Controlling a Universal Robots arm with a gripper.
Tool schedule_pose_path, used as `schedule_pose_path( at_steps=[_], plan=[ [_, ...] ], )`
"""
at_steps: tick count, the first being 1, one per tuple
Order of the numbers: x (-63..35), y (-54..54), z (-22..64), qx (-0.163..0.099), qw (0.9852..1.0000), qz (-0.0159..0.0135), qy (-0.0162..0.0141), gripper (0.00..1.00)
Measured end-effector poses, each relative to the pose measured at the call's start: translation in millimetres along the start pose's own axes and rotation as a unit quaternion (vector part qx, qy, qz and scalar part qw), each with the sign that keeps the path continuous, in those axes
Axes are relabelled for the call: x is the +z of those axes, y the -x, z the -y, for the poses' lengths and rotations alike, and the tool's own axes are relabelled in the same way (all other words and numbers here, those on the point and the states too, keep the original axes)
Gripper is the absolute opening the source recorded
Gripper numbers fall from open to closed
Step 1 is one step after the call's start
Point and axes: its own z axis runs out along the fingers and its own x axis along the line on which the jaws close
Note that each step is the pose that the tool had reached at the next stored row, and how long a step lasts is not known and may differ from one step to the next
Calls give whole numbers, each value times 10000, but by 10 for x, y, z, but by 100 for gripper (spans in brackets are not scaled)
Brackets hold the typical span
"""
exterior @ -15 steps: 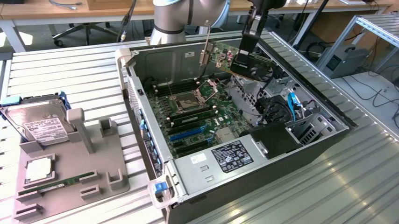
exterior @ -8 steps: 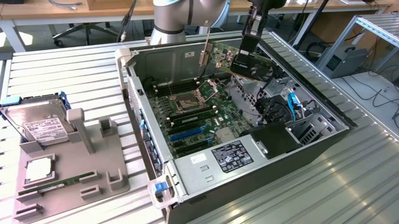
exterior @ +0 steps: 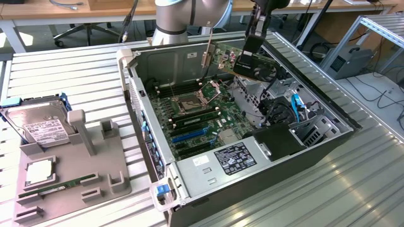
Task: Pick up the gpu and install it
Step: 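Insert the gpu into the slot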
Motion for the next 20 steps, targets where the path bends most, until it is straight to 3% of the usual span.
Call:
schedule_pose_path(
  at_steps=[20],
  plan=[
    [0, 0, 0, -378, 9993, 2, 10, 27]
  ],
)
